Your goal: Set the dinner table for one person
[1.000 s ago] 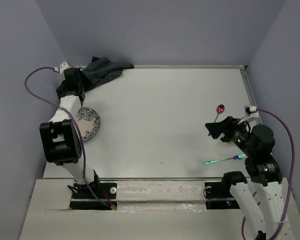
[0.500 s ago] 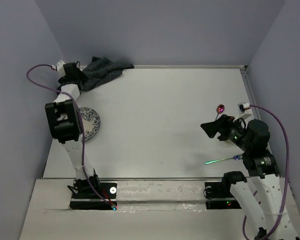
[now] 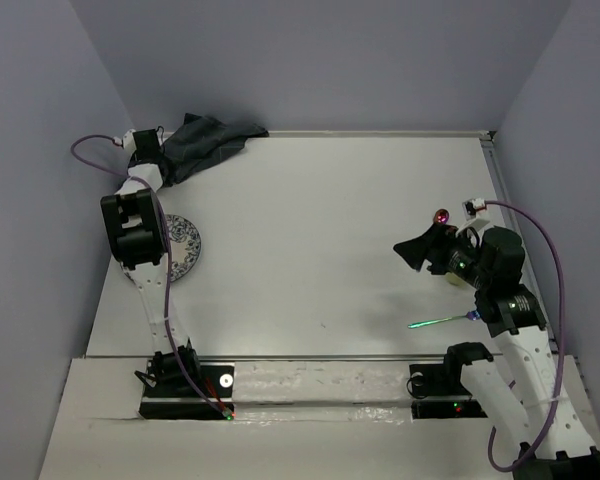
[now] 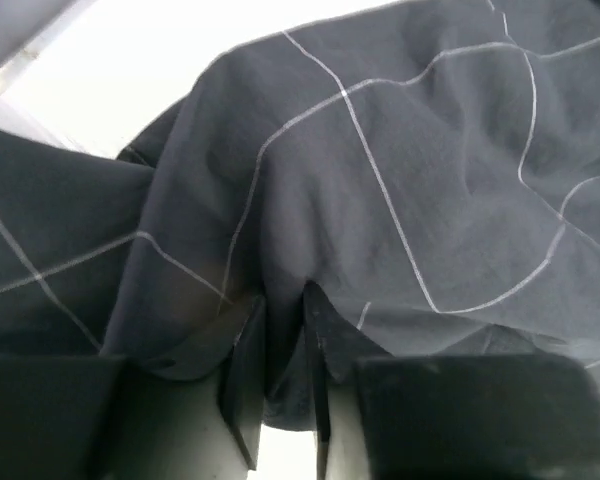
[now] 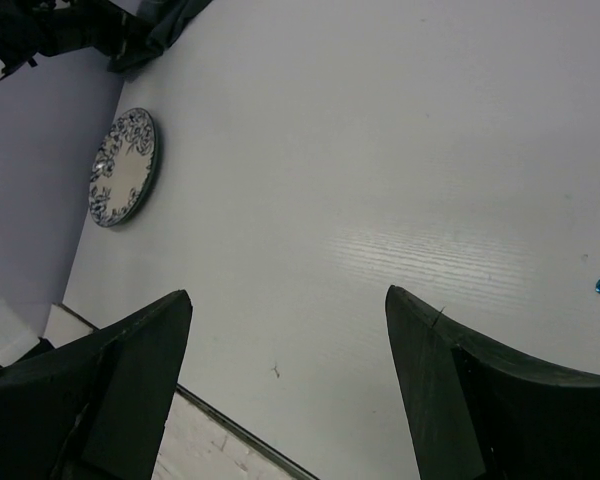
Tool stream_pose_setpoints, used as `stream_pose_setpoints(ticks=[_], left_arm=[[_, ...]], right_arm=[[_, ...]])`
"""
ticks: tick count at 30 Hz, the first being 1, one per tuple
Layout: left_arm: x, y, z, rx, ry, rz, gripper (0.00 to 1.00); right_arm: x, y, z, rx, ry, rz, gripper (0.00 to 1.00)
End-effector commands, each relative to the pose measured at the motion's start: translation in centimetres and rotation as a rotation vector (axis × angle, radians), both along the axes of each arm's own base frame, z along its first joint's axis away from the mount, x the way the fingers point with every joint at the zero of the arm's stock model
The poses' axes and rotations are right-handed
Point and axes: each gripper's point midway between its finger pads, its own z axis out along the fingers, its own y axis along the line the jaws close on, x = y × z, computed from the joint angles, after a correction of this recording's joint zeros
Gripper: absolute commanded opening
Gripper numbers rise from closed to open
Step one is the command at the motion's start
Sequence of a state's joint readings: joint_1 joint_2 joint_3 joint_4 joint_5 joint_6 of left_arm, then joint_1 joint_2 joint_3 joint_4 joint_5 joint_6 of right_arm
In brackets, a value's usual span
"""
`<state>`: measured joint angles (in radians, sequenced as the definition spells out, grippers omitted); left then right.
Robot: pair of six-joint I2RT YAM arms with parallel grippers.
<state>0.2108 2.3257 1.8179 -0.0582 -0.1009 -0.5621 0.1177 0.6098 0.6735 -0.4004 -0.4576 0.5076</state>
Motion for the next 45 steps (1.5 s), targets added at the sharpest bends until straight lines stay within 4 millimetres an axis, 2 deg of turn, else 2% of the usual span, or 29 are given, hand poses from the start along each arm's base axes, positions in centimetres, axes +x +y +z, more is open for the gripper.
stream_pose_setpoints(ticks=[1,2,4,8,10,13,14,16,17,18,19,20,21,22,24,25,26,28,30,31,32,33,34,35,36,38,41,43,45], left_arm=[[1.5,-1.6,2.7,-0.041,-0.079,-0.079,0.18],[1.6,-1.7,2.4,-0.042,-0.079,-0.083,0.18],[1.8,-3.6,1.4,-0.086,-0.069,-0.143,0.00],[2.5,-6.3,1.9,-0.070,-0.083,-0.202,0.00],[3.6,-11.9,4.1,-0.046,-0.125,-0.317,0.00],[4.1,-18.3,7.9,-0.016,-0.193,-0.459,0.00],[3.6,-22.0,9.4,-0.014,-0.215,-0.522,0.00],[2.8,-25.3,9.8,-0.007,-0.235,-0.569,0.00],[1.9,-28.2,11.2,-0.009,-0.270,-0.603,0.00],[1.3,-29.2,11.5,-0.012,-0.284,-0.607,0.00],[-0.4,-30.0,9.2,-0.038,-0.244,-0.601,0.00],[-1.3,-30.7,8.8,-0.048,-0.243,-0.588,0.00],[-2.3,-32.6,11.4,-0.064,-0.322,-0.608,0.00],[-4.6,-32.9,8.2,-0.080,-0.267,-0.611,0.00],[-6.8,-34.0,7.7,-0.080,-0.276,-0.610,0.00],[-9.4,-35.6,7.0,-0.068,-0.255,-0.641,0.00],[-10.5,-35.9,8.0,-0.042,-0.280,-0.645,0.00],[-14.1,-37.0,5.6,-0.018,-0.227,-0.685,0.00],[-17.3,-37.8,4.7,-0.053,-0.215,-0.720,0.00],[-17.8,-38.9,5.7,-0.070,-0.239,-0.742,0.00],[-19.6,-39.0,4.3,-0.077,-0.207,-0.755,0.02],[-21.5,-41.0,4.3,-0.111,-0.207,-0.817,0.10],[-22.4,-42.1,5.5,-0.163,-0.243,-0.840,0.20],[-23.7,-42.5,5.3,-0.213,-0.225,-0.852,0.30],[-24.9,-44.2,8.4,-0.329,-0.297,-0.931,0.50],[-25.7,-44.4,10.9,-0.382,-0.353,-0.941,0.65],[-24.5,-42.5,16.2,-0.314,-0.472,-0.901,0.66],[-23.6,-41.2,17.8,-0.271,-0.501,-0.852,0.64],[-20.6,-38.7,18.9,-0.224,-0.495,-0.789,0.64]], right_arm=[[0.5,0.4,1.8,0.038,-0.071,0.015,0.83],[0.5,0.4,1.8,0.039,-0.071,0.015,0.83],[0.5,0.4,1.9,0.044,-0.074,0.011,0.83],[0.2,0.3,2.1,0.052,-0.082,0.006,0.83],[0.1,0.3,2.1,0.053,-0.084,-0.001,0.83],[0.5,0.2,2.1,0.049,-0.079,-0.007,0.83],[0.6,0.2,2.1,0.049,-0.079,-0.010,0.83],[0.9,0.1,2.3,0.055,-0.091,-0.022,0.83],[0.9,0.0,2.3,0.058,-0.099,-0.025,0.82],[1.0,0.0,2.3,0.060,-0.101,-0.029,0.82],[1.2,0.0,2.2,0.061,-0.098,-0.036,0.81],[1.3,0.0,2.1,0.060,-0.095,-0.036,0.79],[1.4,0.0,2.0,0.058,-0.093,-0.037,0.79],[1.5,0.0,1.8,0.057,-0.085,-0.037,0.78],[2.1,0.1,1.5,0.057,-0.069,-0.036,0.75],[2.2,0.1,1.6,0.058,-0.070,-0.032,0.75],[2.7,0.2,1.5,0.058,-0.067,-0.031,0.73],[3.1,0.4,1.4,0.061,-0.056,-0.026,0.70],[3.9,0.7,0.9,0.068,-0.032,-0.015,0.68],[4.1,0.9,0.6,0.069,-0.019,-0.005,0.66],[4.2,1.2,0.5,0.074,-0.012,0.014,0.64],[4.4,1.5,0.4,0.073,-0.014,0.027,0.60],[4.6,2.2,-0.5,0.061,0.011,0.053,0.59],[4.9,2.4,-0.9,0.047,0.020,0.052,0.57],[4.9,2.8,-1.2,0.037,0.031,0.061,0.56],[5.2,3.8,-2.7,-0.005,0.063,0.067,0.56],[5.3,5.0,-4.3,-0.047,0.095,0.072,0.55],[5.7,5.1,-4.8,-0.059,0.099,0.059,0.50],[6.4,5.5,-5.2,-0.072,0.102,0.066,0.48]])
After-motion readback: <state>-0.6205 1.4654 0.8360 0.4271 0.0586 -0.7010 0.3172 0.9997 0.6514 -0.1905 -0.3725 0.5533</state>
